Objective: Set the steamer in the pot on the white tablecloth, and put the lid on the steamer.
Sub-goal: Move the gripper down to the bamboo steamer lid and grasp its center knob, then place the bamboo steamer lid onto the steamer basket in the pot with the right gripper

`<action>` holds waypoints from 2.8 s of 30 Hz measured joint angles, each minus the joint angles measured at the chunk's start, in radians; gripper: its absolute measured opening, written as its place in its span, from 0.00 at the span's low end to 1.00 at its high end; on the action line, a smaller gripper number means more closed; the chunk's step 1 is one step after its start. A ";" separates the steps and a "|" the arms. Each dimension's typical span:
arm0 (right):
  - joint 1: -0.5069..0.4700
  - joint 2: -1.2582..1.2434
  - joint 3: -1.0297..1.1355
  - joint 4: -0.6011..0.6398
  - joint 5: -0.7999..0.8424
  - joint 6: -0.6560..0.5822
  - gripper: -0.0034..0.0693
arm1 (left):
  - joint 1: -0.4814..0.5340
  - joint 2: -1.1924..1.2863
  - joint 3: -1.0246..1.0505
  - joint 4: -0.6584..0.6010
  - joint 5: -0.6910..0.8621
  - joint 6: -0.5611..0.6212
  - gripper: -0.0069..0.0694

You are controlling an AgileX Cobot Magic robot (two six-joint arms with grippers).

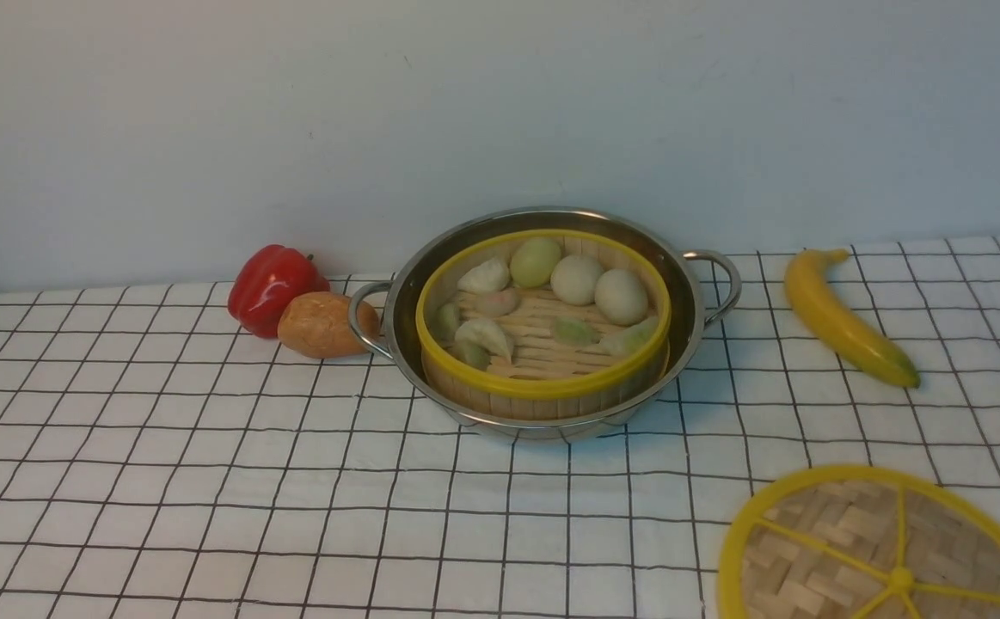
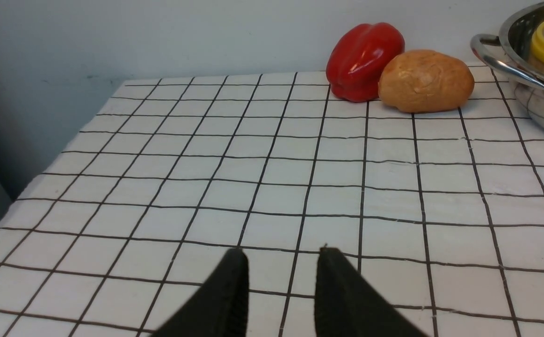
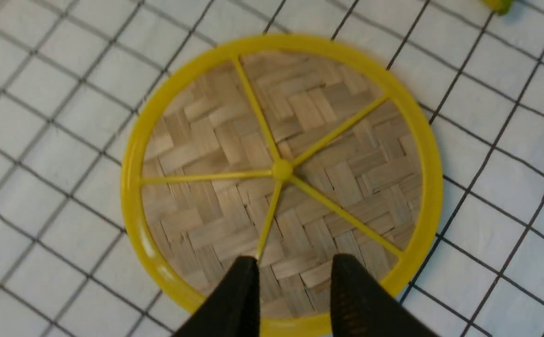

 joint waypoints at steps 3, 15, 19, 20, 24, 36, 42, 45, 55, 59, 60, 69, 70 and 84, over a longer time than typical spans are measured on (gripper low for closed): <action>0.092 0.123 -0.010 -0.078 0.001 0.000 0.38 | 0.000 0.000 0.000 0.000 0.000 0.000 0.36; 0.178 0.398 -0.014 -0.120 -0.145 0.146 0.41 | 0.000 0.000 0.000 0.000 0.000 0.000 0.38; 0.179 0.441 -0.015 -0.106 -0.176 0.150 0.45 | 0.000 0.000 0.000 0.000 0.000 0.000 0.40; 0.179 0.449 -0.015 -0.106 -0.178 0.151 0.45 | 0.000 0.000 0.000 0.000 0.000 0.000 0.40; 0.180 0.481 -0.015 -0.121 -0.188 0.155 0.46 | 0.000 0.000 0.000 0.000 0.000 0.000 0.41; 0.180 0.580 -0.018 -0.147 -0.272 0.158 0.46 | 0.000 0.000 0.000 0.000 0.000 0.000 0.41; 0.180 0.633 -0.027 -0.151 -0.275 0.162 0.45 | 0.000 0.000 0.000 0.000 0.000 0.000 0.41; 0.180 0.634 -0.053 -0.153 -0.255 0.167 0.29 | 0.000 0.000 0.000 0.000 0.000 0.000 0.41; 0.187 0.612 -0.304 -0.159 -0.051 0.174 0.25 | 0.000 0.000 0.000 0.000 0.000 0.000 0.41; 0.208 0.612 -0.439 -0.171 -0.020 0.128 0.25 | 0.000 0.000 0.000 0.000 0.000 0.000 0.41; 0.216 0.613 -0.467 -0.172 -0.020 0.111 0.25 | 0.000 0.000 0.000 0.000 0.000 0.000 0.41; 0.268 0.720 -0.760 -0.160 -0.026 -0.002 0.25 | 0.000 0.000 0.000 0.000 0.000 0.000 0.41; 0.268 0.749 -0.793 -0.145 -0.029 -0.022 0.25 | 0.000 0.000 0.000 0.000 0.000 0.000 0.41; 0.340 1.047 -1.137 -0.011 -0.041 -0.252 0.25 | 0.000 0.000 0.000 0.000 0.000 0.000 0.41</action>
